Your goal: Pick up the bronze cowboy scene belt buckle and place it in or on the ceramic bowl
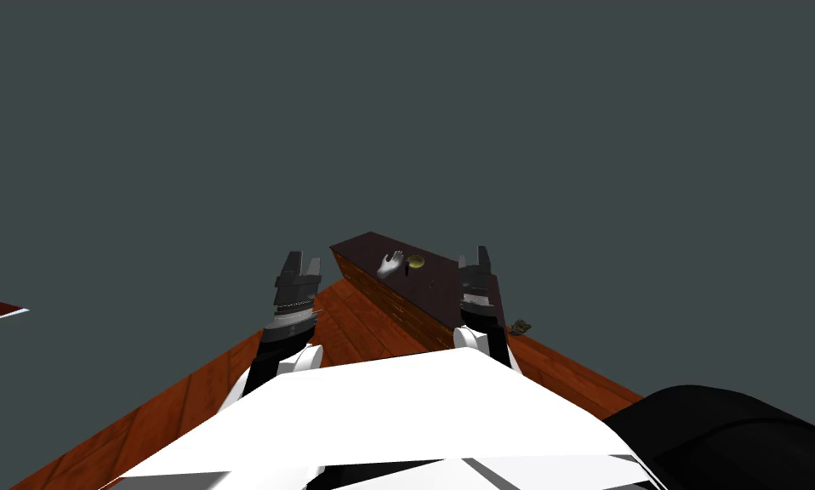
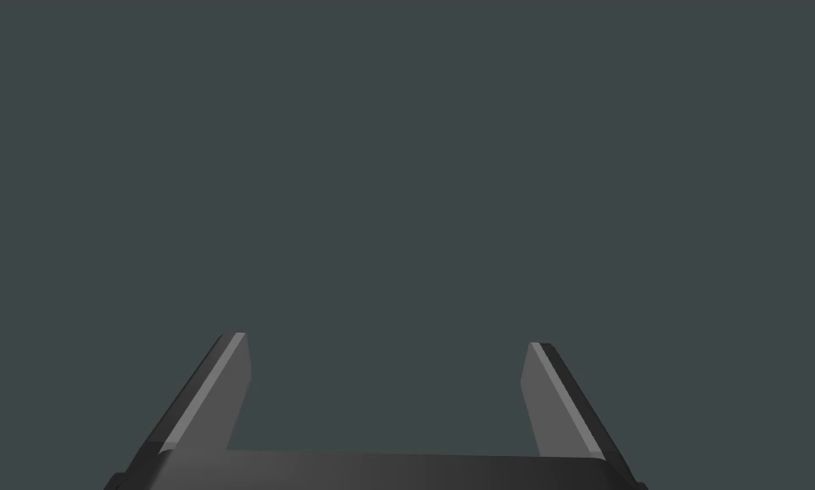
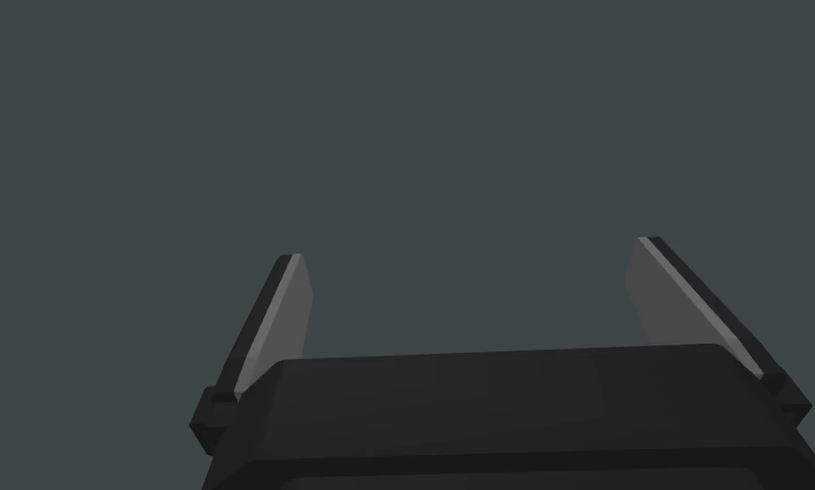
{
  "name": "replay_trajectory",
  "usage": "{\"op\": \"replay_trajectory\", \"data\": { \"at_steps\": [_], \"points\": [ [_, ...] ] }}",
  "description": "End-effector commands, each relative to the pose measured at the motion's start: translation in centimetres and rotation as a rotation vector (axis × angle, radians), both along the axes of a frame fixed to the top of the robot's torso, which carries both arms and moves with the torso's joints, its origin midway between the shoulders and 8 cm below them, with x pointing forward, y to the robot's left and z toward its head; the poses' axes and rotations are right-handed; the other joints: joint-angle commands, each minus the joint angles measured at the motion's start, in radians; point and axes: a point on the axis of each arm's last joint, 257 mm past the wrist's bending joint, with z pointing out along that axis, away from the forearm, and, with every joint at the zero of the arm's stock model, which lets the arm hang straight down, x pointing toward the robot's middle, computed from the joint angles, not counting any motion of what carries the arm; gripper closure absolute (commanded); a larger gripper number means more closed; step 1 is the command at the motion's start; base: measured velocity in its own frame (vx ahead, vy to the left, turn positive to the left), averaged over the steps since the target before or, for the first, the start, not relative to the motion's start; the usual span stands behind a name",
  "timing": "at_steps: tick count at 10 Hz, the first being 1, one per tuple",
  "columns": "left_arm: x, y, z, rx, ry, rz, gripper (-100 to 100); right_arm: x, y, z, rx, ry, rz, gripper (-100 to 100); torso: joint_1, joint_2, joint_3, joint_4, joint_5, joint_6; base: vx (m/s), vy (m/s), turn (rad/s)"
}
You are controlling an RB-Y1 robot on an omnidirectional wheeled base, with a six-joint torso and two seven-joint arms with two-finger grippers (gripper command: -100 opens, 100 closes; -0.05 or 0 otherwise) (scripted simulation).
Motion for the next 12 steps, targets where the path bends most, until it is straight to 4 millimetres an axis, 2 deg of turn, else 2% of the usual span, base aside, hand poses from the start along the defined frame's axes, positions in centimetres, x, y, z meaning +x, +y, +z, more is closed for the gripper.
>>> {"op": "replay_trajectory", "data": {
  "at_steps": [1, 4, 10, 11, 12],
  "points": [
    [0.0, 0.0, 0.0, 0.0, 0.0, 0.0, 0, 0.5, 0.6, -0.5, -0.043, 0.021, 0.023, -100, 0.0, 0.0, 0.0, 0.0, 0.0, 0.0, 0.0, 0.0, 0.0],
    [0.0, 0.0, 0.0, 0.0, 0.0, 0.0, 0, 2.0, 1.9, -2.4, -0.139, 0.085, 0.068, -100, 0.0, 0.0, 0.0, 0.0, 0.0, 0.0, -0.004, 0.014, -0.007],
    [0.0, 0.0, 0.0, 0.0, 0.0, 0.0, 0, 6.6, 4.3, -8.6, -0.31, 0.251, 0.116, -100, 0.002, 0.001, 0.001, 0.0, 0.0, 0.0, -0.021, 0.024, -0.017],
    [0.0, 0.0, 0.0, 0.0, 0.0, 0.0, 0, 6.7, 4.3, -8.9, -0.31, 0.258, 0.116, -100, 0.002, 0.002, 0.001, 0.0, 0.0, 0.0, -0.024, 0.018, -0.008],
    [0.0, 0.0, 0.0, 0.0, 0.0, 0.0, 0, 7.5, 4.6, -10.2, -0.338, 0.29, 0.12, -100, 0.001, 0.001, 0.001, 0.0, 0.0, 0.0, -0.016, 0.018, -0.014]
  ]
}}
